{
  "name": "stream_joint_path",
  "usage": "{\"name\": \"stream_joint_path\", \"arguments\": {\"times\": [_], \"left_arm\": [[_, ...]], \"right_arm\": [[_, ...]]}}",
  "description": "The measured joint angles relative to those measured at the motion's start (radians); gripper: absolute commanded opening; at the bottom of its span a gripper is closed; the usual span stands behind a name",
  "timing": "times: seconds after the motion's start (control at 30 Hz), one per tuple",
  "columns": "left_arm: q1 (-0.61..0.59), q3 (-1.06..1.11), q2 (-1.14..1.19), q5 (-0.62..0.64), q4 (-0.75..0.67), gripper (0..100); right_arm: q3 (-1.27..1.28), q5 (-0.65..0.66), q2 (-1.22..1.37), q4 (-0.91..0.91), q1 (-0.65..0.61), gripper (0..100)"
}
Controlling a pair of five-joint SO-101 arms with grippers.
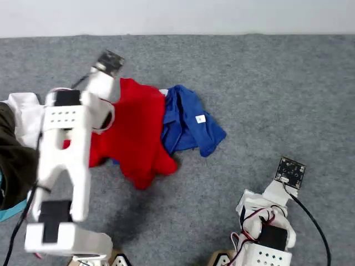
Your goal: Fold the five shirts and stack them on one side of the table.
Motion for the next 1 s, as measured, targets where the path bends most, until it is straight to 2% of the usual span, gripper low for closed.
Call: {"name": "stream_joint_path", "arguments": {"times": [0.2,0.4,0.7,0.9,1.0], "left_arm": [[-0.114,0.0,-0.262,0.0,0.0,1],[-0.313,-0.002,-0.436,0.0,-0.031,1],[-0.689,-0.002,-0.459,-0.006,-0.279,1],[-0.815,-0.002,-0.459,-0.041,-0.364,2],[-0.847,0.014,-0.462,-0.052,-0.385,11]], "right_arm": [[0.0,0.0,0.0,0.0,0.0,1.0],[0.0,0.0,0.0,0.0,0.0,1.0],[0.0,0.0,0.0,0.0,0.0,1.0],[0.0,0.0,0.0,0.0,0.0,1.0],[0.0,0.0,0.0,0.0,0.0,1.0]]}}
